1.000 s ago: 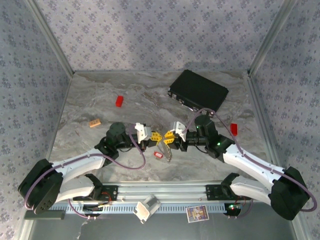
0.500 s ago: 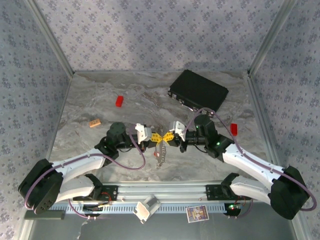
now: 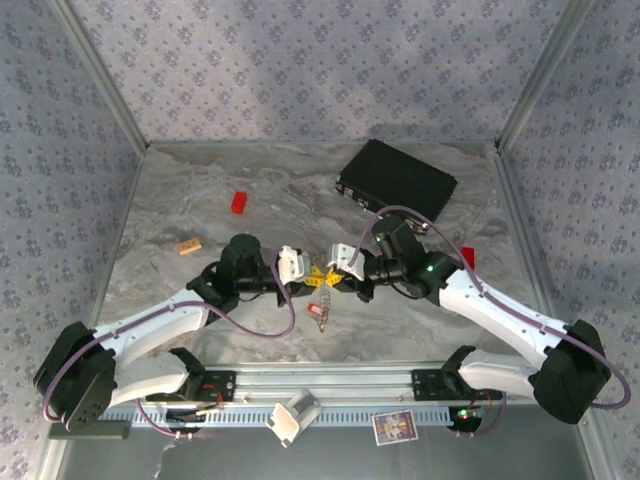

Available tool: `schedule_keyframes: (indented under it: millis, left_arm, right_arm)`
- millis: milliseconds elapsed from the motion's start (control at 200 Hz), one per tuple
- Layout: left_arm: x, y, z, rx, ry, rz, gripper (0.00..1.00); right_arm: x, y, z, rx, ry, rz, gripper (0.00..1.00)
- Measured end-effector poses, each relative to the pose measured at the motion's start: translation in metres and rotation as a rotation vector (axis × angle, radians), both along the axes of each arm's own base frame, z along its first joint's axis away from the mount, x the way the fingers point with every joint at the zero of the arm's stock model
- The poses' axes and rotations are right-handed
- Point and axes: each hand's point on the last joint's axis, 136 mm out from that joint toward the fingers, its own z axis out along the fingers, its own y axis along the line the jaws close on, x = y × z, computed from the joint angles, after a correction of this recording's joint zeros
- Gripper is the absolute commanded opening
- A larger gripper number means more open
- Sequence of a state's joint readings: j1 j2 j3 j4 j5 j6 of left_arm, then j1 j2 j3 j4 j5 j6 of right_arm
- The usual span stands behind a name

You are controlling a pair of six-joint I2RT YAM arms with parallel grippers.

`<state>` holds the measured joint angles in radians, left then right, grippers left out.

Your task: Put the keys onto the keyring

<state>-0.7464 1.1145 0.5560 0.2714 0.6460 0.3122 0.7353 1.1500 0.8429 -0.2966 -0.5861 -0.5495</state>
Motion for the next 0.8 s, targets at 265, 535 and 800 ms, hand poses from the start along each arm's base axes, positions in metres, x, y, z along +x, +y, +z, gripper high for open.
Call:
schedule_keyframes:
  millis: [265, 535, 800]
  left_arm:
    - [0.003, 0.002, -0.003, 0.024, -0.012, 0.022, 0.00]
    - [0.023, 0.016, 0.002, 0.025, -0.016, 0.191, 0.00]
    - [0.054, 0.036, -0.005, 0.048, 0.055, 0.441, 0.00]
  right_arm:
    - [0.005, -0.003, 0.000, -0.005, -0.012, -0.026, 0.36]
    - [0.024, -0.043, -0.001, 0.117, -0.039, -0.333, 0.49]
    - [0.024, -0.040, -0.017, 0.094, 0.047, -0.468, 0.47]
